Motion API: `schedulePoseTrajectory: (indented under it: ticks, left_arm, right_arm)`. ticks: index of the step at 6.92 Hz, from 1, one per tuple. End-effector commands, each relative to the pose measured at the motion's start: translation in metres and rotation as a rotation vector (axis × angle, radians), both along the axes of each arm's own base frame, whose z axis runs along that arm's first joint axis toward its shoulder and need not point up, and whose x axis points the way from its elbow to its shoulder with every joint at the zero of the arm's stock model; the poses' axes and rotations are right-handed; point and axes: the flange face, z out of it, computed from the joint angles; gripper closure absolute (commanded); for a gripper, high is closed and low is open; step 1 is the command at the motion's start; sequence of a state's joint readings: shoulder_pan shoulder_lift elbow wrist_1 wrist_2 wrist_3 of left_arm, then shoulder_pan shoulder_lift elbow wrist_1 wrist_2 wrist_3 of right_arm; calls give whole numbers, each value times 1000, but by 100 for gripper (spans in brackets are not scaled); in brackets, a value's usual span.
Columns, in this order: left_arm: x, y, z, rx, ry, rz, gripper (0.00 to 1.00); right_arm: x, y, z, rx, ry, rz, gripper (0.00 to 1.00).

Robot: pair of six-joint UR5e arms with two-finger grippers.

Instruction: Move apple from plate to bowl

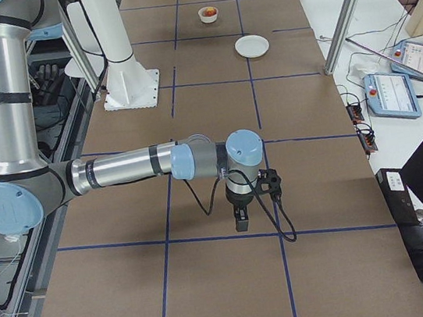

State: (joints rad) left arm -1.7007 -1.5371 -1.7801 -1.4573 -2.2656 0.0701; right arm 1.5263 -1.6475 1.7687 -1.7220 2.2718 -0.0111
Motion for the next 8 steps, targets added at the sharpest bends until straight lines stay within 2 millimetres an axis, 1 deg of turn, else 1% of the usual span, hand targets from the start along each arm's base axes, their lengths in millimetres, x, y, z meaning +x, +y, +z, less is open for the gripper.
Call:
schedulePoseTrajectory:
  ticks: [1, 2, 3, 4, 5, 7, 8]
  left_arm:
    - [30, 14, 21, -87, 17, 13, 0]
    - [31, 14, 18, -78, 16, 15, 0]
    - [31, 15, 19, -83, 17, 12, 0]
    - [31, 10, 14, -69, 17, 16, 0]
    - [31, 9, 17, -75, 17, 20, 0]
    - [31, 11, 36, -110, 21, 22, 0]
    - [34, 9, 37, -111, 47, 24, 0]
  right_arm:
    - [0, 0, 0, -1, 0, 0, 0]
    - [0, 0, 0, -1, 0, 0, 0]
    - [0, 0, 0, -1, 0, 0, 0]
    - [0, 0, 0, -1, 0, 0, 0]
    - [0, 0, 0, -1, 0, 0, 0]
    - [0, 0, 0, -1, 0, 0, 0]
    - [0, 0, 0, -1, 0, 0, 0]
